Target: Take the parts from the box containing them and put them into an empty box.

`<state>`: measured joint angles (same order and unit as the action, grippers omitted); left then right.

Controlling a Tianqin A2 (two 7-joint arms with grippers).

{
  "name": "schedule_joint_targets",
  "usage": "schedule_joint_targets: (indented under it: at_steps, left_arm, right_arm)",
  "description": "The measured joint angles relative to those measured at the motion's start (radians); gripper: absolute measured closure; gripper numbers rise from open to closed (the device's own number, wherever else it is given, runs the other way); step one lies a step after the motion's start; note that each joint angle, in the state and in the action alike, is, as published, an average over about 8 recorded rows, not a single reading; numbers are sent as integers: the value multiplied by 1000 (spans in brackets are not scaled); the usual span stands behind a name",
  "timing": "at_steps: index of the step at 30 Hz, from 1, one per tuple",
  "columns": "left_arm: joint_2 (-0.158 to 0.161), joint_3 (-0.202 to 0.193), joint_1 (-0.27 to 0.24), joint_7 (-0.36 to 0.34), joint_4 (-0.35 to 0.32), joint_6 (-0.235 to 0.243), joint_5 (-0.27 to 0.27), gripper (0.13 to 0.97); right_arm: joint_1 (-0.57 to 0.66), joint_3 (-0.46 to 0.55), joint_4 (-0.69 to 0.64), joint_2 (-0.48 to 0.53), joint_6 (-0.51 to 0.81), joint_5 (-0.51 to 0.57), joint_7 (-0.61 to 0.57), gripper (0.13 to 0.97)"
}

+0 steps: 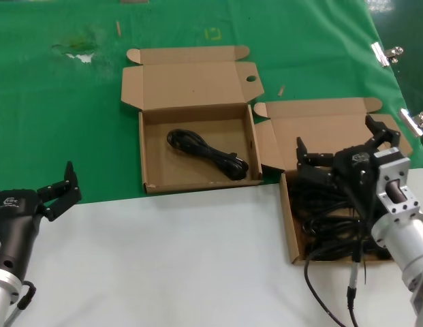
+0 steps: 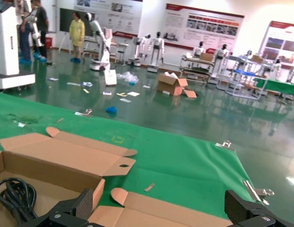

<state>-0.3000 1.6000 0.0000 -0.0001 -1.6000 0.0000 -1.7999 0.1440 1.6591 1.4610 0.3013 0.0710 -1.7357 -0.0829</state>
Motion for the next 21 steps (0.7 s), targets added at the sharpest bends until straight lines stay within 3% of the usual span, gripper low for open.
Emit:
schedule_joint_targets:
  at_steps: [21]
  left_arm:
    - [0,0,0,0,0,0,0,132]
  right_arm:
    - [-125,-51,120,-1,-61,-56,72,129]
